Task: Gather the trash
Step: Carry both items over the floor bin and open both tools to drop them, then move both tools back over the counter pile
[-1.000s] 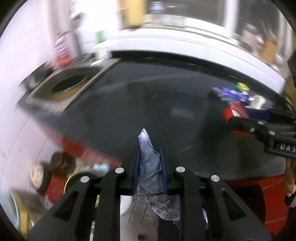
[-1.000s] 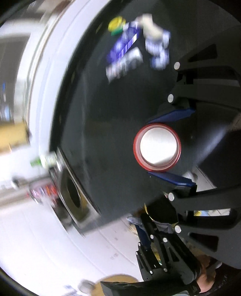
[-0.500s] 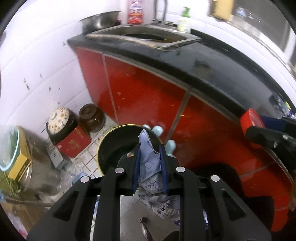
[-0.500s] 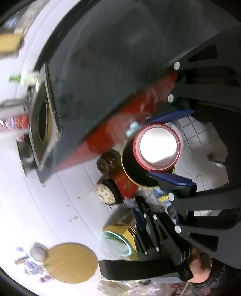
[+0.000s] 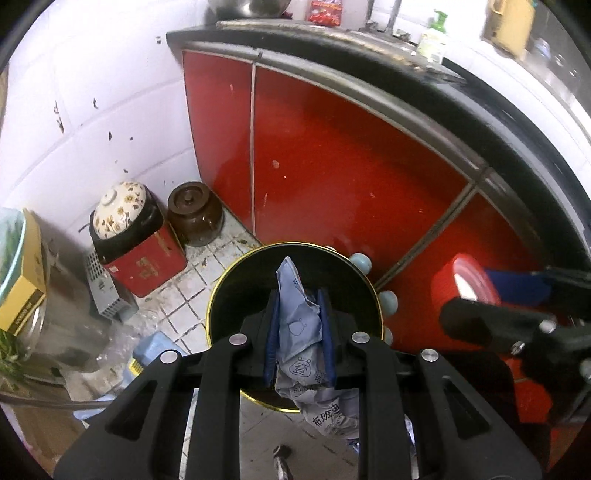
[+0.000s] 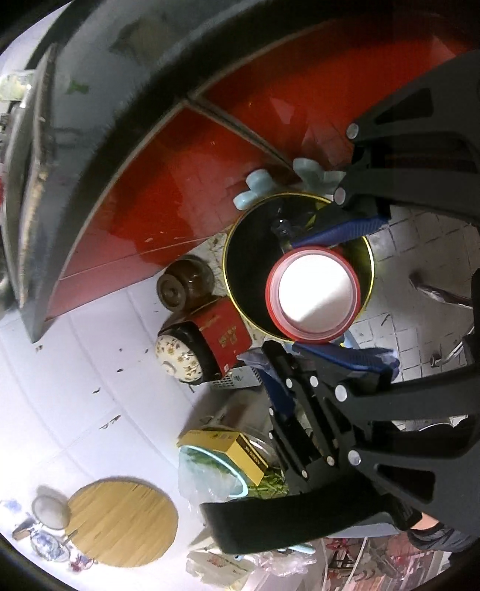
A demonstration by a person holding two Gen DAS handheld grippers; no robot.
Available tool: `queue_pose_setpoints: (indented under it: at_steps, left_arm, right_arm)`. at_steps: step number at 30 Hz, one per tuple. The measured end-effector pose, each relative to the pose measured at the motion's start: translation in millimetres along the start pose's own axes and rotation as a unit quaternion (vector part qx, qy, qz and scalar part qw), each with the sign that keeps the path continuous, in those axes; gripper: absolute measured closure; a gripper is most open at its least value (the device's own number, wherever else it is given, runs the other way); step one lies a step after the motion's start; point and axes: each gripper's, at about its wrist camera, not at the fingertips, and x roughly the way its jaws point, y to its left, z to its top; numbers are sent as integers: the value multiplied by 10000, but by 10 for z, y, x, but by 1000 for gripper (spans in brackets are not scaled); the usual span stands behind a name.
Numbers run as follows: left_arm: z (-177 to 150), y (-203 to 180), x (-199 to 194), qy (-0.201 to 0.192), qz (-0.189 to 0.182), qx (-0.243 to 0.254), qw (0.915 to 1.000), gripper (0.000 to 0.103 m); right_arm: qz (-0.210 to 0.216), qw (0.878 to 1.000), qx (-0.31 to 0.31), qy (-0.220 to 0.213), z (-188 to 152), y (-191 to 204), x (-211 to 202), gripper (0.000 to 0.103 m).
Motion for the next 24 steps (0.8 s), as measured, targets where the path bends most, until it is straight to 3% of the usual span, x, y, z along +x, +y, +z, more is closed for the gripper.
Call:
queue_pose_setpoints:
  at_steps: [2, 3, 4, 5, 6, 18, 24]
  left_arm:
    - [6, 38, 73, 20, -41, -67, 10000, 81]
    - [1, 47, 99, 26, -30, -59, 10000, 77]
    - [4, 57, 128, 35, -21, -40, 10000, 55]
    - [2, 76, 143, 1, 51, -40, 10000, 28]
    - [-2, 93, 135, -74, 111, -67, 9999, 24]
    - [10, 0, 102, -21, 134, 64, 9999, 24]
    - [62, -192, -173, -240, 41, 153, 9996, 24]
  right_arm:
    - [-27, 10000, 37, -12, 42, -20, 66, 50]
    - [-14, 10000, 66, -4, 65, -35, 79, 37]
    - [-4, 10000, 99, -11, 97, -51, 89, 24]
    - [-25, 9999, 114, -58, 100, -71, 57, 24]
    - [-59, 9999, 105, -115, 122, -75, 38, 24]
    - [-9, 9997, 49, -248, 99, -136, -178, 24]
    - [-100, 9986, 38, -525, 1, -191, -614, 24]
